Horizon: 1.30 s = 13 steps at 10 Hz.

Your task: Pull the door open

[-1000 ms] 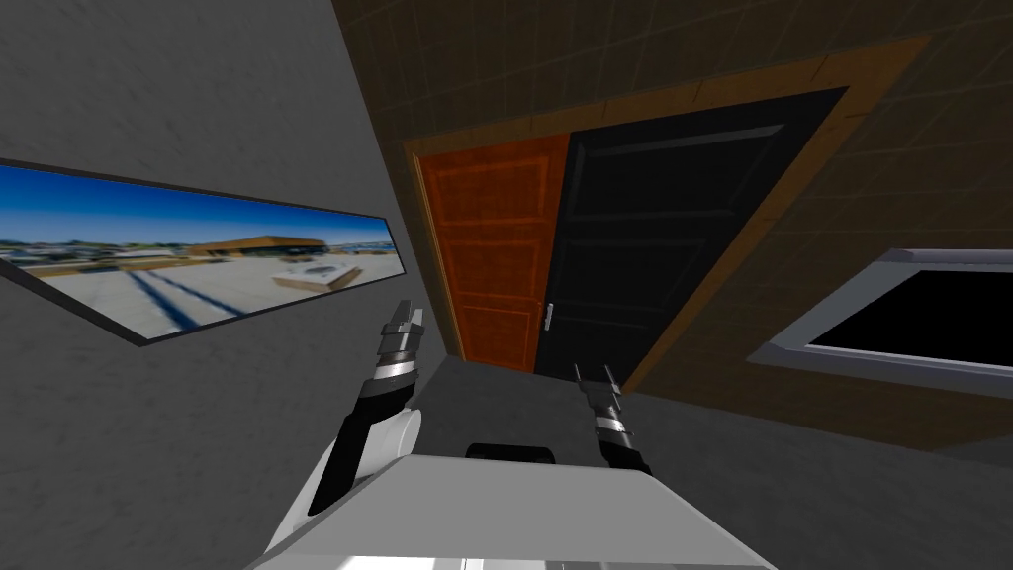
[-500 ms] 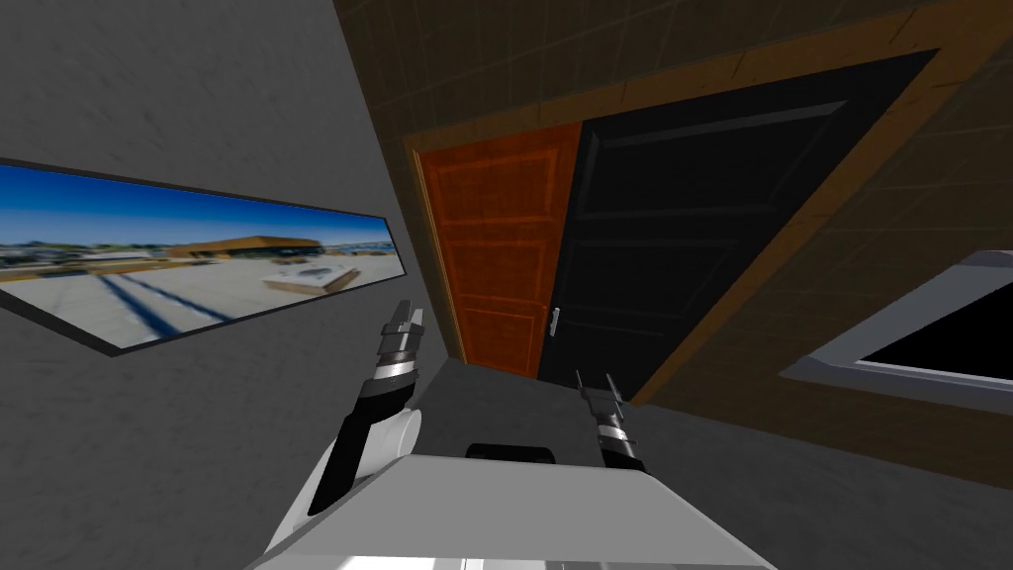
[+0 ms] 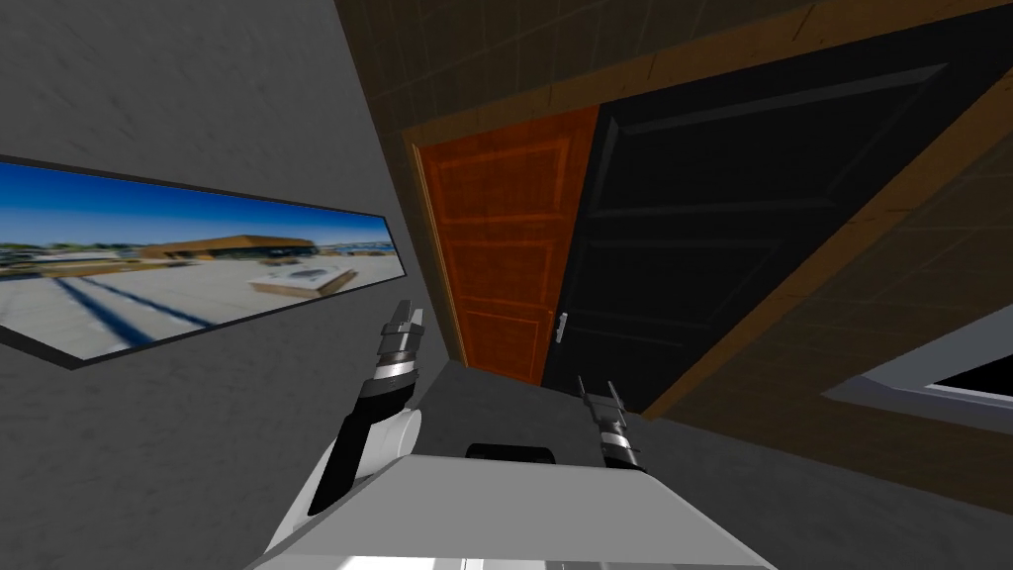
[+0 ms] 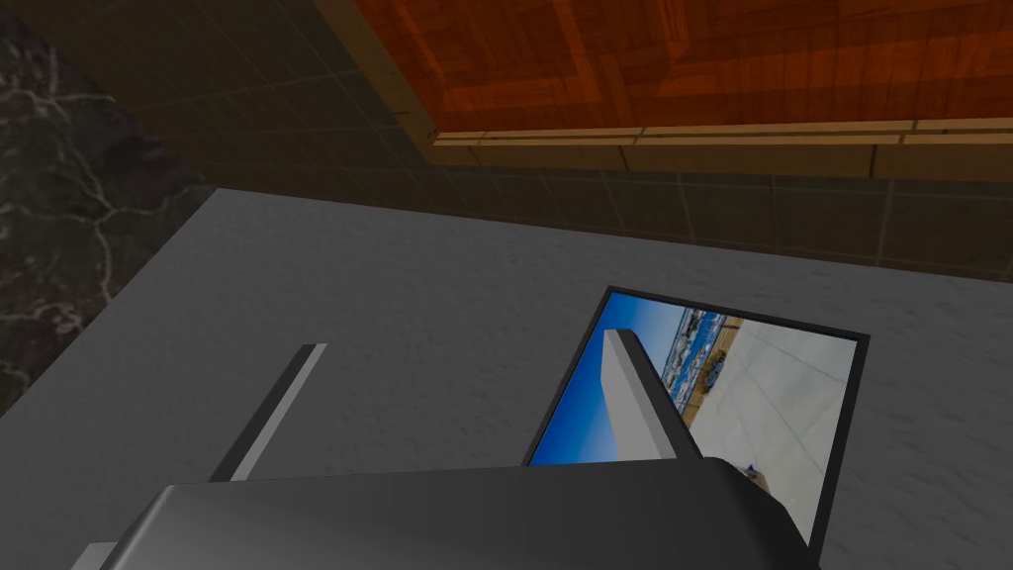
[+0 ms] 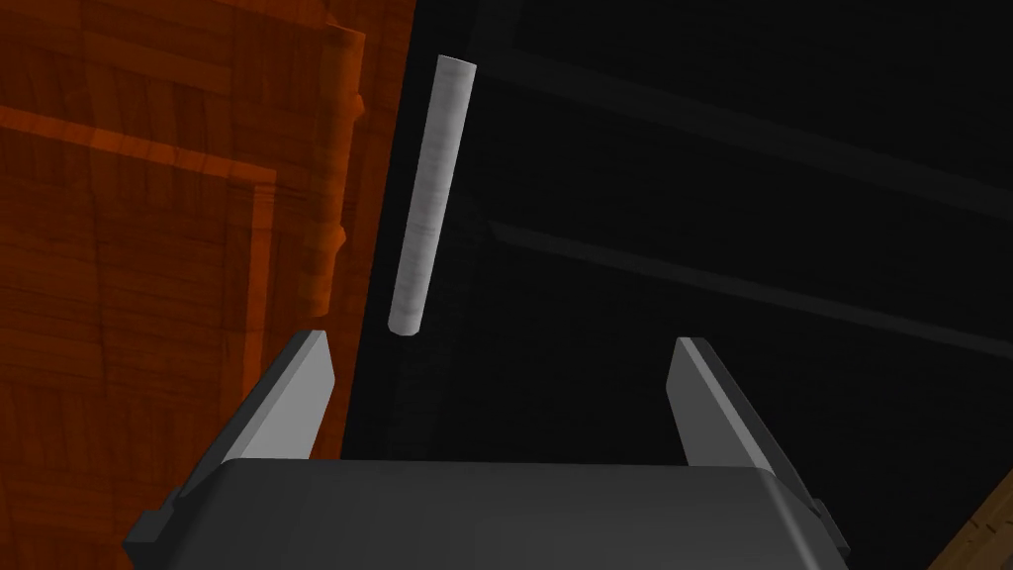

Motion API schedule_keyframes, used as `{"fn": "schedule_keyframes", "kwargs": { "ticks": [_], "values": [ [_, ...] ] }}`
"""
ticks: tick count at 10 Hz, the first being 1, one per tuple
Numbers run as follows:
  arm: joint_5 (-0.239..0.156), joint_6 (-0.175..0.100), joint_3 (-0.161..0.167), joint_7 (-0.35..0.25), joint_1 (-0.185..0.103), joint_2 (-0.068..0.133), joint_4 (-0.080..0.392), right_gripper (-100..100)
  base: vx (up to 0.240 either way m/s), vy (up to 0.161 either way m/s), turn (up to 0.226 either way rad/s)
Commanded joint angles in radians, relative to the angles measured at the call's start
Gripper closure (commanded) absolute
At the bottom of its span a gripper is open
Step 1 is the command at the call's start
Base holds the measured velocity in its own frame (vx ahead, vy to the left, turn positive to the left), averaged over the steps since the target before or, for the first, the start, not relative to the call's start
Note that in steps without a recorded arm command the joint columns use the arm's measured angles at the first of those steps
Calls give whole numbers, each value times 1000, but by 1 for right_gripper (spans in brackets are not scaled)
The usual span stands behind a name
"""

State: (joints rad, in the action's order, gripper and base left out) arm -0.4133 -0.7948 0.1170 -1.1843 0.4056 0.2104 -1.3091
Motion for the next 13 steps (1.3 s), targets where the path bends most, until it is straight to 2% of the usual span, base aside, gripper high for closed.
{"fn": "schedule_keyframes", "kwargs": {
  "ticks": [1, 5, 8, 13],
  "values": [
    [-8, -4, 2, -30, -1, 3, 22, -100, 110, -6, 38],
    [-25, -16, 6, -97, -8, 11, 78, -100, 100, 0, 41],
    [-43, -28, 11, -166, -18, 18, 134, -100, 153, 1, 63],
    [-64, -42, 16, -249, -36, 27, 200, -100, 151, -6, 54]
  ]
}}
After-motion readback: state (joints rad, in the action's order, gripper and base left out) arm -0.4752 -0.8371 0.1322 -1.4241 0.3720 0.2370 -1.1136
